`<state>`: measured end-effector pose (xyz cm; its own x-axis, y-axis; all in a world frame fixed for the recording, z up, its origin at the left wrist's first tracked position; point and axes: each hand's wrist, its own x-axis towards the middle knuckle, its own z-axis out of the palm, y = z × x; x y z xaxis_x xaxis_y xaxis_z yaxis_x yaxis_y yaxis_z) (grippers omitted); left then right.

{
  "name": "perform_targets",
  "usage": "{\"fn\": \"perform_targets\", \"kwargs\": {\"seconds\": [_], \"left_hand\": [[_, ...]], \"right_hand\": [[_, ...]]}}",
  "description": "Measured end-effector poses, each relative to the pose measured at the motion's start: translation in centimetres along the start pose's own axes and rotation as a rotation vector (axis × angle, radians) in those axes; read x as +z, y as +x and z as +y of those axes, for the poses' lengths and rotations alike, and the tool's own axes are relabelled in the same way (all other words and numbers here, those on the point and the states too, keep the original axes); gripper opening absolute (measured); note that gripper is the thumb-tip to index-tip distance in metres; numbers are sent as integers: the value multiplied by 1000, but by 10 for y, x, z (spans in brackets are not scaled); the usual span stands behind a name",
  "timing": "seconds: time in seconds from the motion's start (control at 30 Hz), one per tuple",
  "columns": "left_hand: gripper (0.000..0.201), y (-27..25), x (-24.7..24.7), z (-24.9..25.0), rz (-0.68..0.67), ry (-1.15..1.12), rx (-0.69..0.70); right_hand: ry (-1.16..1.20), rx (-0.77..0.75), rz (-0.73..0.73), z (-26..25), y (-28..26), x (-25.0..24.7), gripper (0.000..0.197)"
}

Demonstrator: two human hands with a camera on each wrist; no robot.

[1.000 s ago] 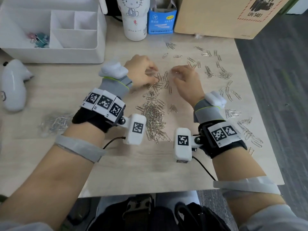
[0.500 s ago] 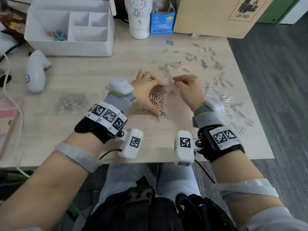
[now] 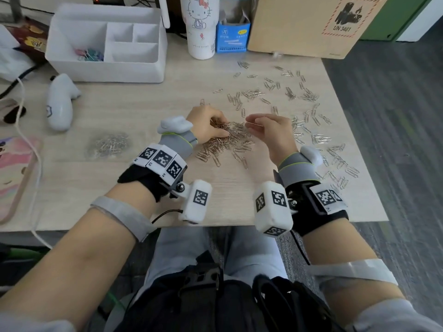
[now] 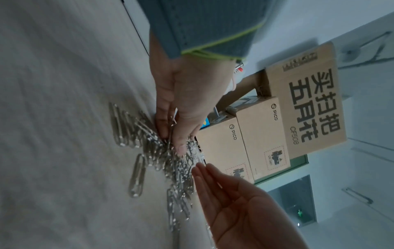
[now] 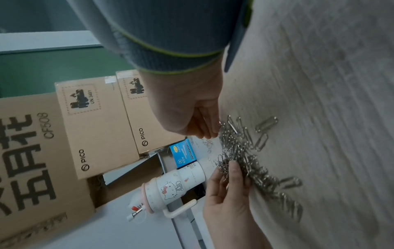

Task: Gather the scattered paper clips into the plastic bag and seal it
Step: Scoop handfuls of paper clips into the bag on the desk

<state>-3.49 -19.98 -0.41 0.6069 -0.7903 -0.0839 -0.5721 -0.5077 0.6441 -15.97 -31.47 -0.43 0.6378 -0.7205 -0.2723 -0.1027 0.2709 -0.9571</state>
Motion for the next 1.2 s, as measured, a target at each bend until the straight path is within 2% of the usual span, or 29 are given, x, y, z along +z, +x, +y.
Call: {"fn": "perform_targets", "kwargs": {"seconds": [0.17, 0.27, 0.43, 0.5, 0.57, 0.63, 0.73, 0.8, 0.9, 0.97, 1.03, 1.13, 1.2], "left_hand": [[41, 6, -10, 7, 53, -157, 45], [42, 12, -15, 20, 30, -234, 90], [33, 18, -15, 44, -50, -142, 171], [32, 20, -15, 47, -70, -87, 224], [32, 21, -16, 48, -99, -103, 257], [31, 21, -19, 47, -63, -167, 275], [29, 19, -24, 37, 105, -188, 270], [40, 19, -24, 29, 50, -79, 218], [83, 13, -13, 26, -241, 284, 114], [103, 7, -1, 24, -311, 417, 109], [96, 4, 9, 19, -277, 344, 159], [56, 6, 11, 14, -207, 97, 192], [34, 7, 9, 14, -188, 83, 198]], "right_hand": [[248, 173, -65, -5, 3, 4, 21], [360, 295, -127, -7, 5, 12, 27], [569, 396, -292, -15, 5, 20, 46], [645, 431, -280, -17, 6, 19, 56], [665, 438, -244, -18, 7, 16, 49], [724, 445, -204, -17, 8, 12, 43], [853, 461, -188, -15, 10, 5, 35], [868, 445, -170, -14, 12, -1, 32], [846, 420, -148, -14, 14, -10, 31], [846, 408, -145, -14, 13, -13, 31], [857, 407, -155, -15, 10, -15, 31], [846, 405, -157, -16, 5, -15, 32], [841, 403, -148, -16, 3, -16, 33]]}}
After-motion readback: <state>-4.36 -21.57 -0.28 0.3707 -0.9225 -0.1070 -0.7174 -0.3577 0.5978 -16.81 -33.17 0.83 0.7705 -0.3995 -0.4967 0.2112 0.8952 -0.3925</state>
